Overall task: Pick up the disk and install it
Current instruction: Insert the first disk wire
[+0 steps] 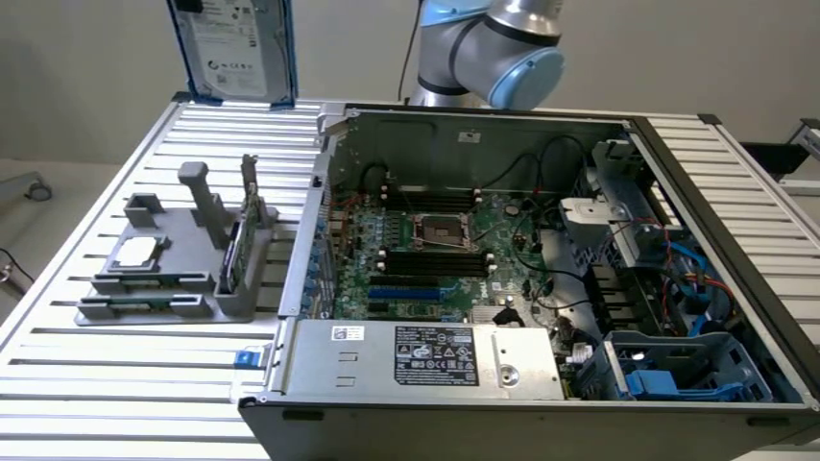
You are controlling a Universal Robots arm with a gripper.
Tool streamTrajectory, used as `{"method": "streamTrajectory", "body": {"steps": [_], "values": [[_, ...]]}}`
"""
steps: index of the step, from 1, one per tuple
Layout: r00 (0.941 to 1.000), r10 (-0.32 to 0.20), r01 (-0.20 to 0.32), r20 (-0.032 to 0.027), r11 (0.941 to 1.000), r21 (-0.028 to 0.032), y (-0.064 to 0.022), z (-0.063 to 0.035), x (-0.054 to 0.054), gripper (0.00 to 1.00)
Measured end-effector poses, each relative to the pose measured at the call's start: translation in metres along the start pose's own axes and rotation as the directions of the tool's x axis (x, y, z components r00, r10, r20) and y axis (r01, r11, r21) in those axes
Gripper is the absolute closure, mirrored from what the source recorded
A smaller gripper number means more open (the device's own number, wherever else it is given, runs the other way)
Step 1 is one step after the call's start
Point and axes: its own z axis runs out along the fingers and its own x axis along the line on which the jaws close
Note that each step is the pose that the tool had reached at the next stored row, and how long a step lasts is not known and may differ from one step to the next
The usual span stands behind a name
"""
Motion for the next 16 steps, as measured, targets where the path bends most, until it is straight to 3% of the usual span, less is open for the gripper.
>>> {"method": "streamTrajectory", "body": {"steps": [10,14,16], "values": [[0.9987,-0.006,0.006,0.0509,1.0,0.0024,-0.0441,-0.0204,0.002,0.68],[0.9978,-0.007,0.007,0.0652,1.0,0.0033,-0.0616,-0.0267,0.004,0.68],[0.9971,-0.008,0.008,0.0757,1.0,0.0042,-0.0707,-0.0285,0.004,0.68]]}}
